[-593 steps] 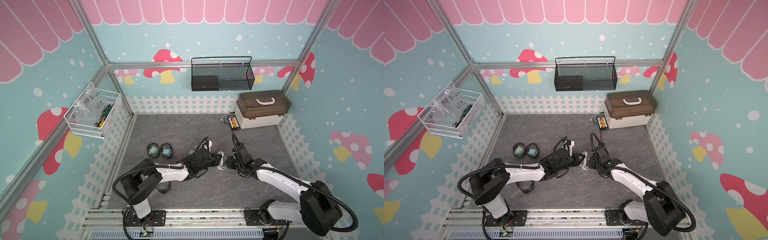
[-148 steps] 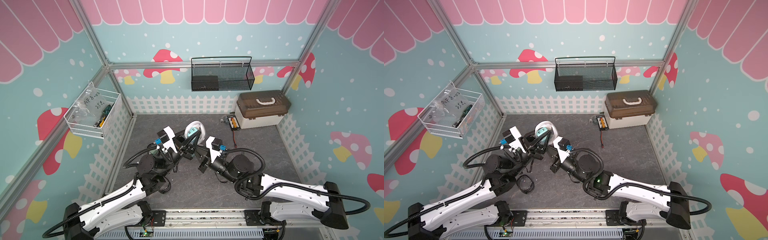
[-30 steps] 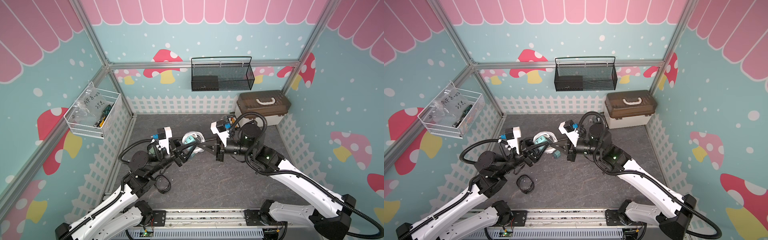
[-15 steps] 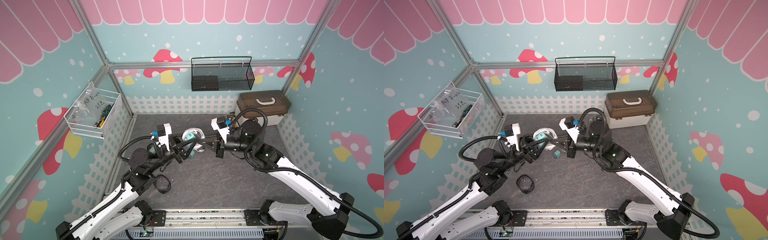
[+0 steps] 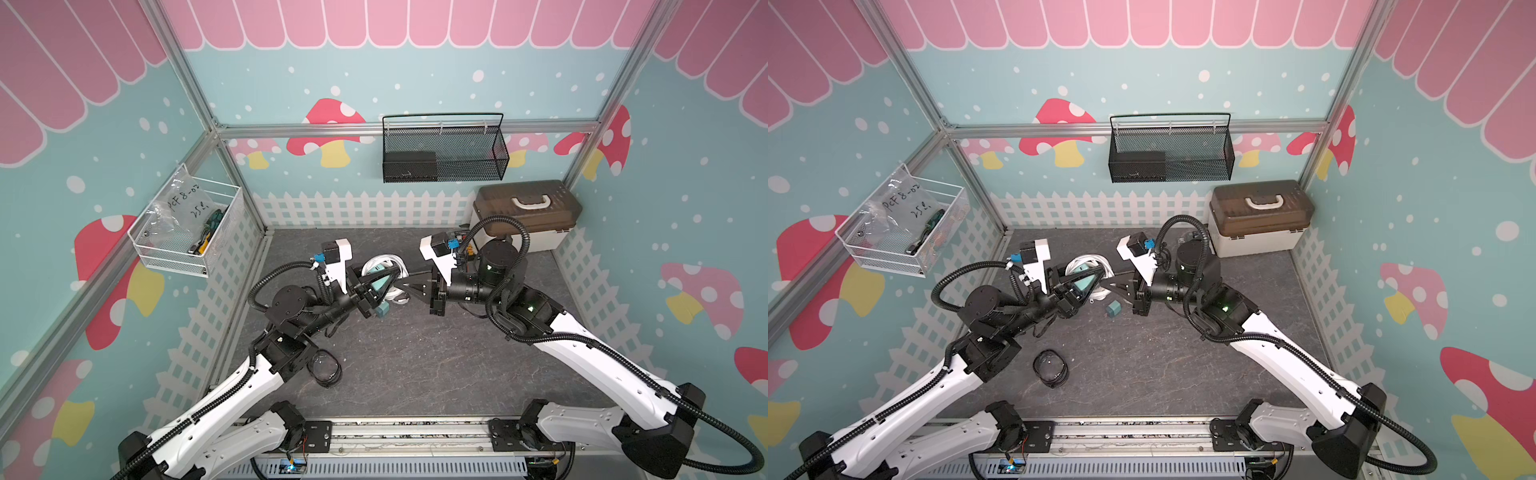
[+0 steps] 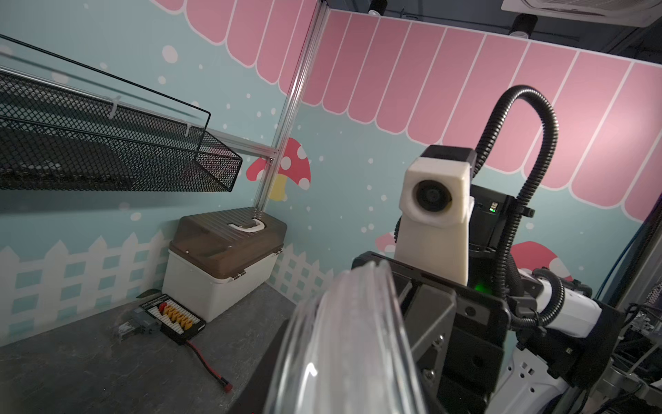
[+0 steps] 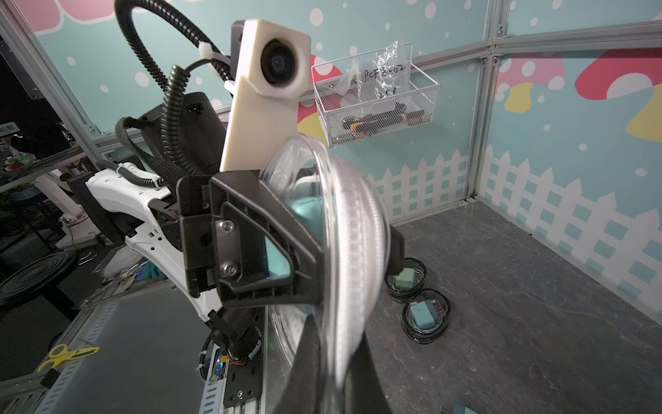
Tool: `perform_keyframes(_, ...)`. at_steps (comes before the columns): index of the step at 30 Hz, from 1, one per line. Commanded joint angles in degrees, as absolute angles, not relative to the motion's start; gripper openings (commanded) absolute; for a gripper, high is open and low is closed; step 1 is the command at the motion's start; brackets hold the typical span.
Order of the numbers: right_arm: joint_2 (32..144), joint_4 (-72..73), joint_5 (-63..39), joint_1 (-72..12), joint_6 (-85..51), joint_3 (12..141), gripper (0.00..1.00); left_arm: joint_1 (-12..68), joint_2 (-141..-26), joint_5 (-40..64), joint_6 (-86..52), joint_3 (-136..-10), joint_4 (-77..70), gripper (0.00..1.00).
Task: Pack away charging kits
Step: Zip the zipper on the storage bag.
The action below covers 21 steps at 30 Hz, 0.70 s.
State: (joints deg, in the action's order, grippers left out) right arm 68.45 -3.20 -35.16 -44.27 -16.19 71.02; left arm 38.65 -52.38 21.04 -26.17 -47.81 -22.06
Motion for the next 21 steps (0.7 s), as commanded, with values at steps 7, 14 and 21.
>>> perform_keyframes(7,60.66,-0.32,-20.18,-44.39,-15.36,63.91,0.52,39.67,-49.00,18.79,-24.72,-49.73,-21.58,0.00)
perform_keyframes(14,59.13,3.03,-7.72,-55.82,-11.62,60.04,0.55,39.66,-49.12,10.51,-20.71,-52.07,-20.45,0.00)
perform_keyframes(21,64.98,8.24,-2.13,-62.53,-11.20,61.62,0.45,39.72,-50.10,10.06,-20.88,-52.35,-22.47,0.00)
